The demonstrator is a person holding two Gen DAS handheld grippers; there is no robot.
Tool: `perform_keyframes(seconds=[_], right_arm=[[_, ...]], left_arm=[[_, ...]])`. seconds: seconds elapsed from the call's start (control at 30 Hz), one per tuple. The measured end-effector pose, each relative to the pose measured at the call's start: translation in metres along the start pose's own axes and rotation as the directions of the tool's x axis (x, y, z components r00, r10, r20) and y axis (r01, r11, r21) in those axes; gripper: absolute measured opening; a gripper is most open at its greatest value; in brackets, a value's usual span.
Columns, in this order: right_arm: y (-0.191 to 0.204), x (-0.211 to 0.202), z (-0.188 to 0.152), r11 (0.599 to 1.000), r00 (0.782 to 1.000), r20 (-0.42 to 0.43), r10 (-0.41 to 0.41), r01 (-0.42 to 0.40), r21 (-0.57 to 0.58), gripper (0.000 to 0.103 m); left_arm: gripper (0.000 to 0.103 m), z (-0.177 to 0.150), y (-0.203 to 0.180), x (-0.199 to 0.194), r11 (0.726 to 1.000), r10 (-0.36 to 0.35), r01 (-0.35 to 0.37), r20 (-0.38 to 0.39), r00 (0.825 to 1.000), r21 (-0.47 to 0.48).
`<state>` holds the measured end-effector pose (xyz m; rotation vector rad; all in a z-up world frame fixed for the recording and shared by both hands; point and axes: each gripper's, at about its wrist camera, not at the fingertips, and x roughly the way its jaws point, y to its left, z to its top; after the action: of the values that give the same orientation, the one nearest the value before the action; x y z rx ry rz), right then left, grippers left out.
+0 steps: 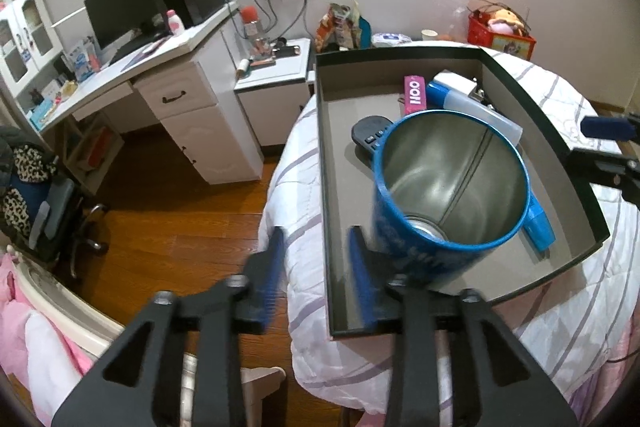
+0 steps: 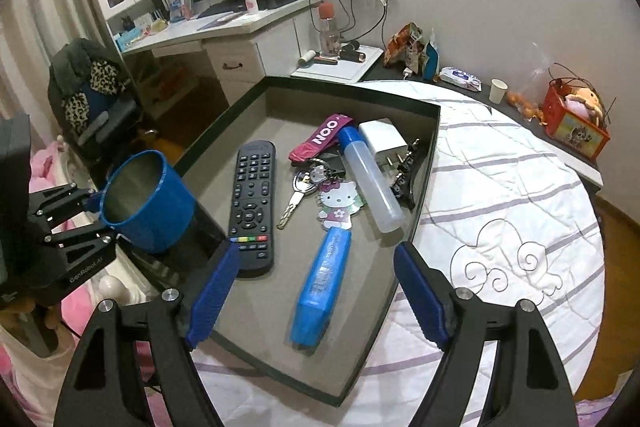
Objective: Organize rigid objects
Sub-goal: 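Open the left gripper to release the tray box wall and pull back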
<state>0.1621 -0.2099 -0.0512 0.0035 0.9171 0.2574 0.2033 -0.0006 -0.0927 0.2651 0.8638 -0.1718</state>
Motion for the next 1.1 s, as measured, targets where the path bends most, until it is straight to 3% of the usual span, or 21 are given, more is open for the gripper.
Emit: perform_keyframes(seconds=[0.03,0.07,0.5,0.63,0.77,0.9,1.1], right_arm=[[0.0,0.0,-0.001,1.0,1.0,0.0,0.008,-0.008,0.004,0.081],[0.0,0.0,-0.002,1.0,1.0,-0.002,0.013,-0.013,0.01,0.081],[-0.003,-0.01,-0.014,0.998,0.999,0.013,0.048,-0.048,0.044,0.081],[-0.003,-0.011,-0.017,0.998,0.999,0.018,0.043,-0.044,0.05,0.081],[-0.003,-0.011,-0.018,0.999,1.0,0.013,-0.024,0.024,0.03,0.081],[-0.005,-0.01,-0.02,0.998,0.999,0.012,0.036,-0.037,0.042,0.081],[-0.007,-0.012,-0.024,0.999,0.999,0.015,0.028,-0.029,0.045,0.081]], left_arm=[[0.054,0.0,0.0,-0.003,1.0,0.002,-0.002,0.009,1.0,-0.005],[0.056,-0.001,0.0,-0.004,1.0,-0.001,0.001,0.014,1.0,-0.007],[0.059,-0.01,-0.016,-0.011,0.999,0.016,-0.016,0.001,1.0,0.033],[0.07,-0.011,-0.015,-0.017,0.999,0.031,-0.031,0.014,0.999,0.033],[0.076,-0.014,-0.015,-0.029,0.999,0.016,-0.017,0.034,0.999,0.04],[0.076,-0.018,-0.022,-0.039,0.996,0.011,-0.015,0.043,0.999,0.084],[0.078,-0.022,-0.033,-0.053,0.992,-0.027,0.02,0.052,0.998,0.127]])
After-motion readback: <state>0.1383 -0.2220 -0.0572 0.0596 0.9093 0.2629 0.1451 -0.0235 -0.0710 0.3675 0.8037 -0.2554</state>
